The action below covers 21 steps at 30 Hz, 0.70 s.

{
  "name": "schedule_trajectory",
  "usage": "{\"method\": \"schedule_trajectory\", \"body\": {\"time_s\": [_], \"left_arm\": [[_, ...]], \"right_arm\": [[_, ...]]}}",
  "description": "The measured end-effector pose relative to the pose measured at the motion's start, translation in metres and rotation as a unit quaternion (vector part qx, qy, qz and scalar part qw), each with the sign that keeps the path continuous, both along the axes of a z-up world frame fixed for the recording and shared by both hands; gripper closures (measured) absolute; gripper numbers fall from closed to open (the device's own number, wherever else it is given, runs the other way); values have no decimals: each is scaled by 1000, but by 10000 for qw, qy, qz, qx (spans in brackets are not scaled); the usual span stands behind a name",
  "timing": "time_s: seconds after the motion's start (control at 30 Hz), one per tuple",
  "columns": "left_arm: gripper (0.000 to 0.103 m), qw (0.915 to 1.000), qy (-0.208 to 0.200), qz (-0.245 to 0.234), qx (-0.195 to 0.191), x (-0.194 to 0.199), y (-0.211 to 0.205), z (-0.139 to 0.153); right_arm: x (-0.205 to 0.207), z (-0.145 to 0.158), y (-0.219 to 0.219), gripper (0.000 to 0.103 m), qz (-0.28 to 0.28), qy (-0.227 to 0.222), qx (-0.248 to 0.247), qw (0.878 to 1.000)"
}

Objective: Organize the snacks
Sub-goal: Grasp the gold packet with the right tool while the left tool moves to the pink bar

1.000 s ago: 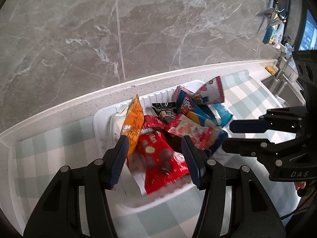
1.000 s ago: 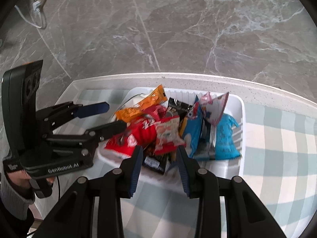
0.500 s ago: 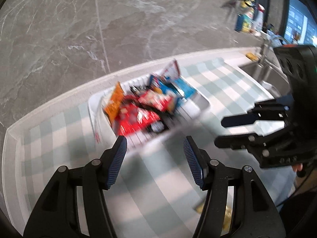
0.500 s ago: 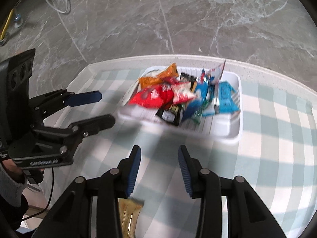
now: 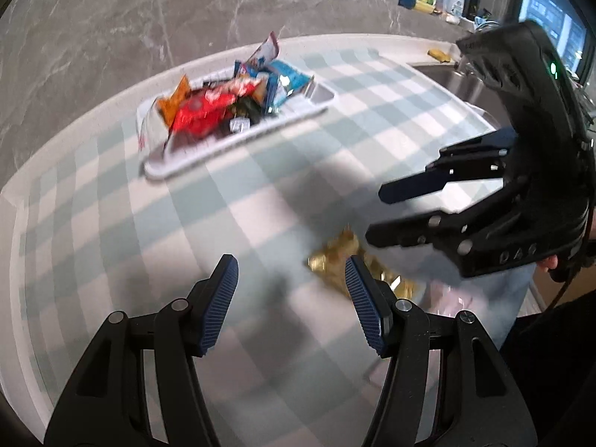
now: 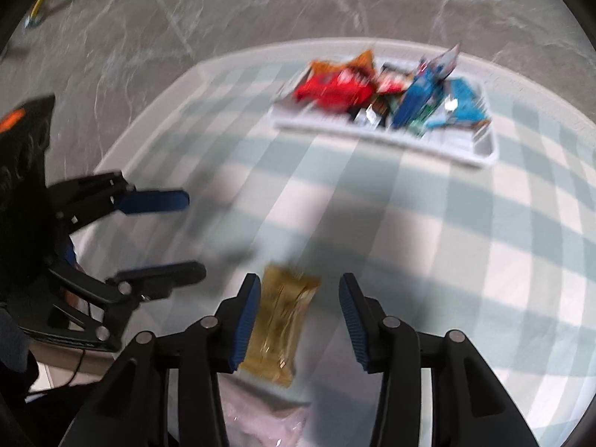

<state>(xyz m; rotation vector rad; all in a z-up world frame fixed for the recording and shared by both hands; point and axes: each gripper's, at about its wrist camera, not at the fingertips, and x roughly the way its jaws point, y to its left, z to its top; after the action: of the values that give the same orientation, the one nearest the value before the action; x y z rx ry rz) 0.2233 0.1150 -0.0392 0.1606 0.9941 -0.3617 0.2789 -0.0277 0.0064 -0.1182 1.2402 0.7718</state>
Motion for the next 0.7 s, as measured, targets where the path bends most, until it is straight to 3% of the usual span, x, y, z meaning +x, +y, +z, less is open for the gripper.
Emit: {"method": "schedule_trajectory", "body": {"time_s": [0.23,0.4,0.53,0.7], "left_arm": [[45,9997,125,213,86,-27,9,-11],[45,9996,143,198,166,-37,6,-14],[45,9996,169,138,198,-39,0,-16],[45,9994,224,-86,243,-40,-11,-23]], "right_arm": [[-27,-24,25,55,421,15,-416,9982],[-31,-37,31,55,398,-47,-654,9971],[-28,-37,26,69,314,-173,-709,9968],[-21,-33,2,70,63,-136,-553,9984]]}}
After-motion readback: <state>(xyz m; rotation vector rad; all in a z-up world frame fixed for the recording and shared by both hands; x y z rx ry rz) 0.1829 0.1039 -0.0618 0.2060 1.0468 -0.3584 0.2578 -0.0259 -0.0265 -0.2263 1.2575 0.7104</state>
